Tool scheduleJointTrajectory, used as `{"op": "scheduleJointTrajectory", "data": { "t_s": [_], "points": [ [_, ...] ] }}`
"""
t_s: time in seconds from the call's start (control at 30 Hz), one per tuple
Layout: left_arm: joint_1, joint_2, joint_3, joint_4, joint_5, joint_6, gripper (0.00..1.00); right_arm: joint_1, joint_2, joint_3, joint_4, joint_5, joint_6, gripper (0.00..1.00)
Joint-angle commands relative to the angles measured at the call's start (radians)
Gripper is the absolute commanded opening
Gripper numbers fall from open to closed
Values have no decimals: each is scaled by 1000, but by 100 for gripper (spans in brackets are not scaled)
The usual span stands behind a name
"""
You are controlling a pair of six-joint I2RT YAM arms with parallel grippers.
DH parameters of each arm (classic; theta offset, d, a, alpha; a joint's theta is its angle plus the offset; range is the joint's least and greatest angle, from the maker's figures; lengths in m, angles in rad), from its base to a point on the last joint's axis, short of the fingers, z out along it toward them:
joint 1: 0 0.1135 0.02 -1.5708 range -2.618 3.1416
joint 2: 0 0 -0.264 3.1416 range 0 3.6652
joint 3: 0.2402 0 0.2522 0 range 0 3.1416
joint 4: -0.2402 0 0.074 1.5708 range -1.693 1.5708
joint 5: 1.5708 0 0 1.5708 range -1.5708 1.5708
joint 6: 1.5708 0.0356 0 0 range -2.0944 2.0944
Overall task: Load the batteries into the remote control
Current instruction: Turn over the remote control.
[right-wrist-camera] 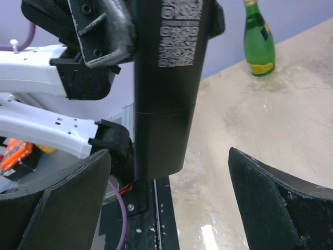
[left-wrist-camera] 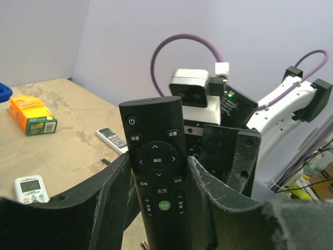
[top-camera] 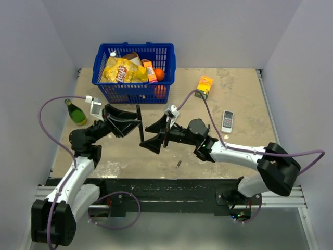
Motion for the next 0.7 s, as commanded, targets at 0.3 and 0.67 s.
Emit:
{"op": "scheduleJointTrajectory", "data": {
  "t_s": [0.3,0.67],
  "points": [
    [-2,24,-36,313,50,-140,9,-5,108,68,212,-194,57,85],
    [-2,24,-40,335,59,-152,9,-5,109,88,200,-180,52,59]
  ]
}}
